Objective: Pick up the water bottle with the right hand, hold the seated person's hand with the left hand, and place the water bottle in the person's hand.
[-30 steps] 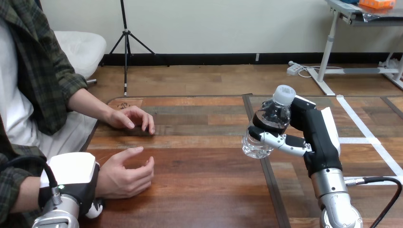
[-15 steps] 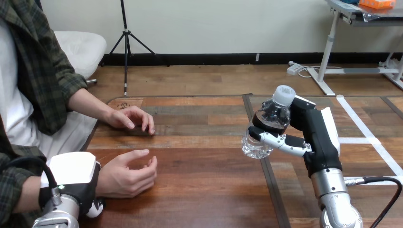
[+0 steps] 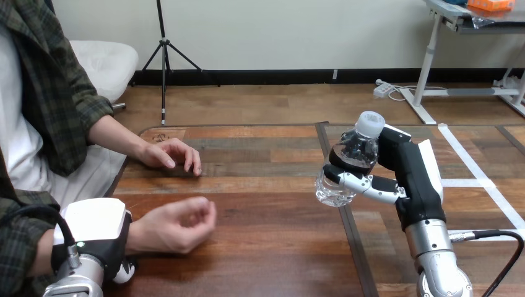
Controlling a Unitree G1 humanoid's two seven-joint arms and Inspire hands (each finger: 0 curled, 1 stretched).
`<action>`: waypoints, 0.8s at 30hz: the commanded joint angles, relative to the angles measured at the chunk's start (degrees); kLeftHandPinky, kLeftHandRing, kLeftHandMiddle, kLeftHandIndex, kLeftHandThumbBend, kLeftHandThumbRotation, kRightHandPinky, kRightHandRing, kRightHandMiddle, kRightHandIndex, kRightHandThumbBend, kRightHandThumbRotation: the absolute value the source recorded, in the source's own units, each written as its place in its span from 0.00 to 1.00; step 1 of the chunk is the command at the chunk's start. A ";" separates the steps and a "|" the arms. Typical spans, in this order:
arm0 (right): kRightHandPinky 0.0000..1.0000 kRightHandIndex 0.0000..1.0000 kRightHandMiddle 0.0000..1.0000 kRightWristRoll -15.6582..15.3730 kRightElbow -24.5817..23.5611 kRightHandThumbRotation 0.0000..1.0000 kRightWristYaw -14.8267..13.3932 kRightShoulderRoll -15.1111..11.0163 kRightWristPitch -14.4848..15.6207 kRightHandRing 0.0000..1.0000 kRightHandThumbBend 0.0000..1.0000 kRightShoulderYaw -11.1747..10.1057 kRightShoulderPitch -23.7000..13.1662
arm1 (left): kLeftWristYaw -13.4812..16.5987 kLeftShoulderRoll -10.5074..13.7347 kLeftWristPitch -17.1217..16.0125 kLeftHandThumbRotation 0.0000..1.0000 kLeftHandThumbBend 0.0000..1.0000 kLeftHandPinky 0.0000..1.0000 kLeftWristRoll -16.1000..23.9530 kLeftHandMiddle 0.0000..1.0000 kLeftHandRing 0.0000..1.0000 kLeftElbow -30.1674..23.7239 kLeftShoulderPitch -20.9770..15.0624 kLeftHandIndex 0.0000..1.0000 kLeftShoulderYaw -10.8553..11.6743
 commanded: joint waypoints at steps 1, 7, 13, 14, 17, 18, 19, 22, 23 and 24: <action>0.41 0.53 0.51 0.37 -2.22 0.00 -0.35 -1.02 -1.60 0.45 0.72 -0.79 -4.41 | -0.69 1.29 0.27 0.00 0.75 0.62 -0.07 0.66 0.64 2.83 -0.23 0.68 -1.07; 0.40 0.53 0.51 0.33 -2.28 0.00 -0.36 -1.02 -1.55 0.45 0.72 -0.77 -4.40 | 0.19 1.35 -0.23 0.00 0.75 0.62 -0.51 0.65 0.63 2.70 -0.05 0.68 -0.95; 0.41 0.52 0.51 -0.06 -2.29 0.00 -0.65 -1.12 -1.54 0.45 0.72 -0.70 -4.42 | 1.56 1.38 -0.70 0.00 0.76 0.60 -0.79 0.63 0.61 3.24 -0.07 0.65 -0.94; 0.41 0.52 0.51 -0.02 -2.32 0.00 -0.62 -1.09 -1.45 0.45 0.72 -0.72 -4.42 | 1.82 1.38 -0.78 0.00 0.76 0.59 -0.88 0.62 0.60 3.40 -0.10 0.65 -0.93; 0.41 0.52 0.51 -0.28 -2.37 0.00 -0.87 -1.15 -1.22 0.45 0.72 -0.68 -4.41 | 4.54 1.60 -1.71 0.00 0.77 0.57 -0.77 0.60 0.58 3.82 0.09 0.62 -1.06; 0.41 0.52 0.51 0.11 -2.39 0.00 -0.59 -0.99 -1.11 0.45 0.72 -0.80 -4.41 | 4.93 1.30 -1.76 0.00 0.78 0.56 -1.47 0.59 0.57 3.81 0.20 0.61 -0.72; 0.41 0.52 0.51 0.42 -2.40 0.00 -0.35 -0.86 -1.05 0.45 0.72 -0.90 -4.41 | 5.06 1.08 -1.74 0.00 0.77 0.55 -2.04 0.58 0.56 3.80 0.25 0.60 -0.48; 0.41 0.52 0.51 0.58 -2.30 0.00 -0.15 -0.82 -1.06 0.45 0.72 -0.95 -4.41 | 6.08 1.30 -2.34 0.00 0.76 0.54 -2.65 0.57 0.55 3.98 0.36 0.58 -0.48; 0.41 0.52 0.51 0.55 -2.25 0.00 -0.16 -0.85 -1.08 0.45 0.72 -0.94 -4.43 | 6.36 1.44 -2.51 0.00 0.76 0.54 -2.69 0.57 0.54 4.06 0.35 0.58 -0.57; 0.41 0.52 0.51 0.54 -2.22 0.00 -0.16 -0.87 -1.08 0.45 0.72 -0.93 -4.44 | 6.54 1.53 -2.61 0.00 0.76 0.53 -2.75 0.56 0.54 4.13 0.33 0.57 -0.63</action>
